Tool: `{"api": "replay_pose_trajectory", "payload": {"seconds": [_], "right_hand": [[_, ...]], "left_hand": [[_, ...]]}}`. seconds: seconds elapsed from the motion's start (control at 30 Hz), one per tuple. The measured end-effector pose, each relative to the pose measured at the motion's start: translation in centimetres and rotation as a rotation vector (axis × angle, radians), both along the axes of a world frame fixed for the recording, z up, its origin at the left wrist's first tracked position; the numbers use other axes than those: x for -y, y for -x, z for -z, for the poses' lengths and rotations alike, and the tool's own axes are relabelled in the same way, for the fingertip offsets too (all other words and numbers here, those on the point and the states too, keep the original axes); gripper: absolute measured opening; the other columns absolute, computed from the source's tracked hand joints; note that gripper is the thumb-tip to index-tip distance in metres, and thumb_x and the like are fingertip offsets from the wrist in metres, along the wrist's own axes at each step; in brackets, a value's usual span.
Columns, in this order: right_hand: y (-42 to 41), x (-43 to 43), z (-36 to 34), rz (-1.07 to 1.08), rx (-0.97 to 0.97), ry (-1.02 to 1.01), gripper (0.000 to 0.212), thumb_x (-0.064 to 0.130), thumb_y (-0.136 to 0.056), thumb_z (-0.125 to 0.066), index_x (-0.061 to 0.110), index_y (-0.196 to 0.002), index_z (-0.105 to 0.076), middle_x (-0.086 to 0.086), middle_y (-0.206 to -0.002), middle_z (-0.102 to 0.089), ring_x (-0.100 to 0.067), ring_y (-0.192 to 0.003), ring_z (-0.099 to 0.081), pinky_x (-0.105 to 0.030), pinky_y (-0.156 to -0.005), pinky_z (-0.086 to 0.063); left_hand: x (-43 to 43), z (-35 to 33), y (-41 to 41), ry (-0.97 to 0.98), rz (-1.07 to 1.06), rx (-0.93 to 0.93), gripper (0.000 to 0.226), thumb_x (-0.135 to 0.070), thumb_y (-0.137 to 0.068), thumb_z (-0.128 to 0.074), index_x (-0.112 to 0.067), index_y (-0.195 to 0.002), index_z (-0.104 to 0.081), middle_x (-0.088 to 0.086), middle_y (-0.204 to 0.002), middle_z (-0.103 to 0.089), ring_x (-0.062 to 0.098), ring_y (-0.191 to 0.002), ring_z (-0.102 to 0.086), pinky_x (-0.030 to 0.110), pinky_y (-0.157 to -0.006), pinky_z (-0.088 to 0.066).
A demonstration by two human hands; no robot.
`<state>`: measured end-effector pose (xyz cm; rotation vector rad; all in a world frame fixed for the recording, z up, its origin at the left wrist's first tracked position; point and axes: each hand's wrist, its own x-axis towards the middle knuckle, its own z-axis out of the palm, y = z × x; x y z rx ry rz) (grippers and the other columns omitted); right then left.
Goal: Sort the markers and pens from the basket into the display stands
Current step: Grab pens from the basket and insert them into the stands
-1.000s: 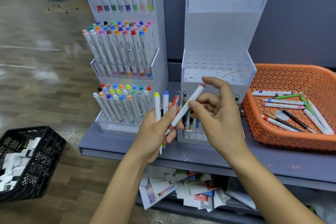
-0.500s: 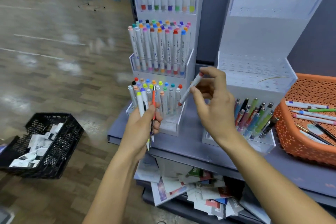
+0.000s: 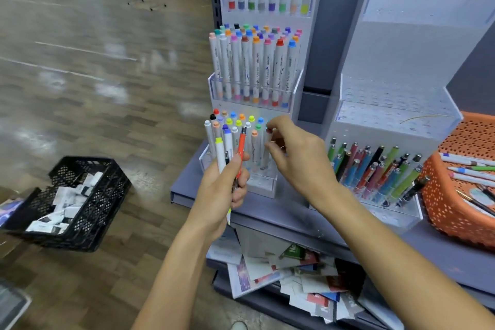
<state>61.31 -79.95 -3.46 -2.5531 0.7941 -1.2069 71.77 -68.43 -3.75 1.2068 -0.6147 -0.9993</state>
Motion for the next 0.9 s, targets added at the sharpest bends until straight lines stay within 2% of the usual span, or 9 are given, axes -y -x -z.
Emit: {"api": "replay_pose_trajectory", "payload": {"seconds": [0.1,0.23,0.37,0.47,0.63,0.7,0.77,0.9], "right_hand": [[-0.2,0.0,0.0,0.038,-0.032,0.048,0.018,0.017,-0.085,-0.055,0.007,-0.098,-0.063,-0.007,-0.080,-0.064,-0.032,-0.066,-0.063,-0.043,-0.056,-0.053],[-0.2,0.0,-0.3,0.055,-0.022,0.058,0.022,0.018,-0.085,-0.054,0.007,-0.098,-0.068,-0.008,-0.079,-0.064,-0.031,-0.068,-0.064,-0.042,-0.055,-0.055],[0.6,-0.5,-0.5,0.017,-0.002,-0.062,0.030,0.013,-0.090,-0.053,0.011,-0.117,-0.064,-0.004,-0.091,-0.069,-0.025,-0.081,-0.065,-0.036,-0.072,-0.054],[1.7,-1.6,-0.9,-0.028,0.157,-0.266,0.034,0.015,-0.091,-0.052,0.013,-0.125,-0.058,0.002,-0.087,-0.067,-0.013,-0.078,-0.064,-0.030,-0.074,-0.052],[3.9,-2.8,-1.8,-0.160,0.334,-0.540,0.032,0.012,-0.089,-0.063,0.027,-0.116,-0.057,0.008,-0.089,-0.066,-0.004,-0.081,-0.065,-0.023,-0.071,-0.055],[4.8,-2.9,-2.3,-0.182,0.370,-0.572,0.034,0.006,-0.086,-0.066,0.032,-0.107,-0.059,0.005,-0.087,-0.067,-0.003,-0.080,-0.065,-0.022,-0.071,-0.055],[5.8,-3.1,-2.7,-0.184,0.408,-0.578,0.034,0.003,-0.084,-0.066,0.030,-0.102,-0.060,0.003,-0.085,-0.066,-0.003,-0.080,-0.064,-0.022,-0.071,-0.055],[7.8,-3.1,-3.2,-0.120,0.536,-0.536,0.031,0.007,-0.081,-0.064,0.028,-0.102,-0.055,0.008,-0.084,-0.064,-0.007,-0.080,-0.064,-0.023,-0.070,-0.054]], "left_hand": [[-0.1,0.0,0.0,-0.005,0.015,0.004,0.023,-0.023,-0.100,-0.041,-0.009,-0.100,-0.060,-0.003,-0.060,-0.047,0.008,-0.044,-0.031,0.018,-0.039,-0.022],[-0.1,0.1,0.1,-0.005,0.027,0.044,0.025,-0.025,-0.099,-0.044,-0.012,-0.098,-0.065,-0.001,-0.065,-0.053,0.009,-0.049,-0.038,0.019,-0.044,-0.032],[0.0,0.0,0.5,0.008,0.042,0.047,0.025,-0.026,-0.098,-0.044,-0.010,-0.101,-0.063,-0.002,-0.066,-0.054,0.009,-0.050,-0.043,0.019,-0.045,-0.037],[0.1,-0.1,1.0,0.032,0.094,0.053,0.025,-0.026,-0.097,-0.044,-0.009,-0.104,-0.061,-0.001,-0.066,-0.057,0.010,-0.047,-0.044,0.020,-0.044,-0.037],[0.5,-0.2,2.0,0.088,0.219,0.153,0.025,-0.033,-0.086,-0.049,-0.014,-0.099,-0.060,0.001,-0.068,-0.062,0.011,-0.046,-0.046,0.021,-0.044,-0.036],[0.8,0.0,2.5,0.107,0.268,0.203,0.021,-0.032,-0.090,-0.051,-0.014,-0.097,-0.059,0.001,-0.069,-0.063,0.012,-0.047,-0.047,0.022,-0.045,-0.037],[1.2,0.1,3.1,0.108,0.301,0.211,0.020,-0.032,-0.093,-0.052,-0.014,-0.097,-0.059,0.001,-0.069,-0.064,0.012,-0.048,-0.049,0.022,-0.046,-0.039],[2.1,0.6,4.2,0.080,0.351,0.204,0.022,-0.041,-0.089,-0.048,-0.031,-0.098,-0.065,0.003,-0.069,-0.064,0.016,-0.049,-0.056,0.024,-0.046,-0.044]]}}
